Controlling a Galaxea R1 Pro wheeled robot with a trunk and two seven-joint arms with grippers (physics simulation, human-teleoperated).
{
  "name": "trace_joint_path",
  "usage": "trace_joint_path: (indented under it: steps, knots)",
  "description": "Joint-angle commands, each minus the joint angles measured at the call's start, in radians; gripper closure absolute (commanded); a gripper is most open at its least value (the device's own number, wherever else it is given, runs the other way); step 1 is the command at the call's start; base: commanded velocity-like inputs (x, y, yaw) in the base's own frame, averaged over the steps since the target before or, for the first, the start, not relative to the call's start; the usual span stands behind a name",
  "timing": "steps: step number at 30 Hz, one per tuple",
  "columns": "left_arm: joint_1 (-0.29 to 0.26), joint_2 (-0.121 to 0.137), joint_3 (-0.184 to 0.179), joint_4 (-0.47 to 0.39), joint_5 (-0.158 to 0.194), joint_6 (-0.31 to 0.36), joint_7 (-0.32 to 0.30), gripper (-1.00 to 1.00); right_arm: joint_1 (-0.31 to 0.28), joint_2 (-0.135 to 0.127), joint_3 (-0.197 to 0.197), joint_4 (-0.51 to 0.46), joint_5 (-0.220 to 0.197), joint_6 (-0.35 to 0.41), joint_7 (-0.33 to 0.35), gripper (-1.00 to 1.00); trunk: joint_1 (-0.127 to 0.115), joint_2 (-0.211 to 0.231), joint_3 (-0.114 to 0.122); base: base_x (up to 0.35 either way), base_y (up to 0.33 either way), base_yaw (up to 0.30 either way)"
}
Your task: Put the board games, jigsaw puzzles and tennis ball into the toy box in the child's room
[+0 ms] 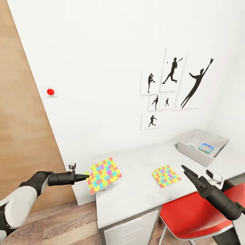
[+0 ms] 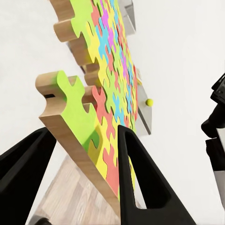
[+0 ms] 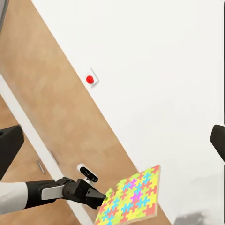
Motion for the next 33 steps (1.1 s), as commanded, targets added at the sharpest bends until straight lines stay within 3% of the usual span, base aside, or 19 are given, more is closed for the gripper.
trace_joint_path:
  steps: [1, 14, 33]
  knots:
    - [-0.001, 0.000, 0.007, 0.000, -0.011, 0.010, -0.007, 1.00, -0.001, 0.000, 0.000, 0.000, -0.004, 0.009, 0.002, -1.00, 0.001, -0.002, -0.001, 0.000, 0.000, -0.106]
    - [-0.001, 0.000, 0.007, 0.000, -0.011, 0.010, -0.007, 1.00, -0.001, 0.000, 0.001, 0.000, -0.004, 0.012, -0.003, -1.00, 0.001, -0.002, 0.001, 0.000, 0.000, -0.038]
    - [-0.001, -0.002, 0.007, 0.000, -0.012, 0.009, -0.007, 1.00, -0.002, -0.005, 0.003, 0.004, -0.007, 0.019, -0.005, -1.00, 0.001, -0.002, 0.006, 0.000, 0.000, -0.260]
